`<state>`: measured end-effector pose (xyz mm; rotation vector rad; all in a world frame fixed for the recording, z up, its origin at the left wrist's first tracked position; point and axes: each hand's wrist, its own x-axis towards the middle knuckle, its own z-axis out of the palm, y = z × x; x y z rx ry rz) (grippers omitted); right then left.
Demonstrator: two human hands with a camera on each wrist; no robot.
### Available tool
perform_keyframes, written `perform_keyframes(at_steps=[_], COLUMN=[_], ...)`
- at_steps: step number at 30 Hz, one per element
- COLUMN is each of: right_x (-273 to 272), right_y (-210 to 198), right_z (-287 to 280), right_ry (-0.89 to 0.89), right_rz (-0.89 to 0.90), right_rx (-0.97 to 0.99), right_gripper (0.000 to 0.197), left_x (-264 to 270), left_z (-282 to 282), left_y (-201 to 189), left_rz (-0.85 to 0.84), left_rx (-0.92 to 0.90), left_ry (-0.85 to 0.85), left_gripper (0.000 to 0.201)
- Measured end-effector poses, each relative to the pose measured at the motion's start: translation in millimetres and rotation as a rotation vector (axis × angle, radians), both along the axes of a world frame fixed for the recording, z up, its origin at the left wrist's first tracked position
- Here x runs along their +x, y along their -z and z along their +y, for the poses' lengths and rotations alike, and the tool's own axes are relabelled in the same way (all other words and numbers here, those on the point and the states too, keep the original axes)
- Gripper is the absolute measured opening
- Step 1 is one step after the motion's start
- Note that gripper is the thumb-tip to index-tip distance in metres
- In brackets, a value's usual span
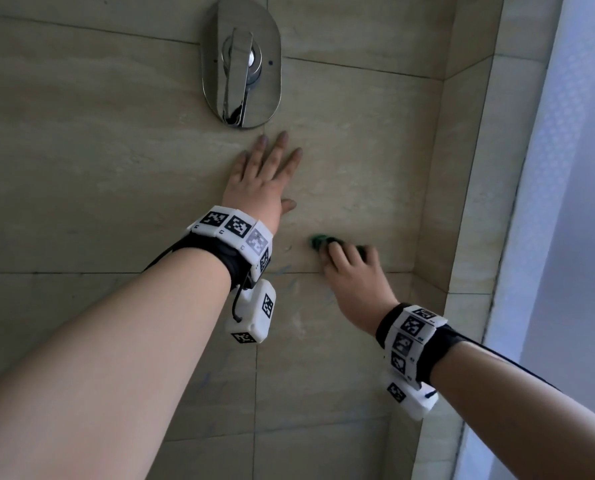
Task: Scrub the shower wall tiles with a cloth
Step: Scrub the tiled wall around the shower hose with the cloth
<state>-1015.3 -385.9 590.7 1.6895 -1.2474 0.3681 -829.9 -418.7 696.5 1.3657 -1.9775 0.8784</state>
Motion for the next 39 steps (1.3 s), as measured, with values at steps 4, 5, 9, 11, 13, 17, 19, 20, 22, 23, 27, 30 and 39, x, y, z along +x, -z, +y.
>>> perform_keyframes(at_steps=[4,5,9,11,13,17,19,20,22,23,27,30,39], right_x=[-26.1,-24.2,5.8,15.7,11.2,-3.6,-7.2,-7.3,-0.8,7.0,47.2,52.1,44.8], right_y=[-17.7,-21.5,-12.0,-0.4,3.9,-5.6,-11.3,-11.5,-6.9,-3.1,21.1,25.3,16.5], right_z=[0.5,1.6,-2.0,-0.2,2.5,6.9,8.9,7.7,6.4,5.6,5.0,9.4,13.1], right_ry=[0.260,0.306,0.185,0.063,-0.002,0.225,0.362,0.401,0.420,0.387,0.188,0.112,0.309], right_rz=[-0.209,-0.340,-0.334,-0.123,0.029,-0.219,-0.477,-0.588,-0.675,-0.666,-0.376,-0.181,-0.501], right_rx=[0.038,0.092,0.081,0.064,0.034,0.030,0.121,0.163,0.168,0.165,0.184,0.168,0.270], right_gripper=[0.042,0.040,0.043,0.049,0.055,0.051,0.053,0.055,0.057,0.057,0.043,0.036,0.037], left_x=[3.3,3.7,7.3,10.6,14.7,26.5,34.1,38.2,45.1,47.0,49.1,49.9,48.6], left_z=[1.0,1.1,2.0,2.7,4.3,7.9,8.7,9.0,9.6,9.6,8.1,7.3,6.5], left_y=[0.8,2.6,8.1,9.2,12.4,26.5,34.5,38.6,45.7,47.9,49.4,49.6,50.2], left_rz=[-0.017,-0.016,-0.020,-0.029,-0.030,0.030,0.069,0.084,0.113,0.119,0.094,0.095,0.070], left_rx=[0.014,0.011,0.007,-0.008,-0.024,-0.024,-0.021,-0.023,-0.035,-0.036,-0.027,-0.026,-0.015], left_ry=[-0.002,-0.001,0.000,0.005,0.002,-0.028,-0.044,-0.054,-0.054,-0.045,-0.052,-0.061,-0.083], left_gripper=[0.079,0.079,0.077,0.077,0.075,0.072,0.072,0.072,0.072,0.073,0.074,0.074,0.078])
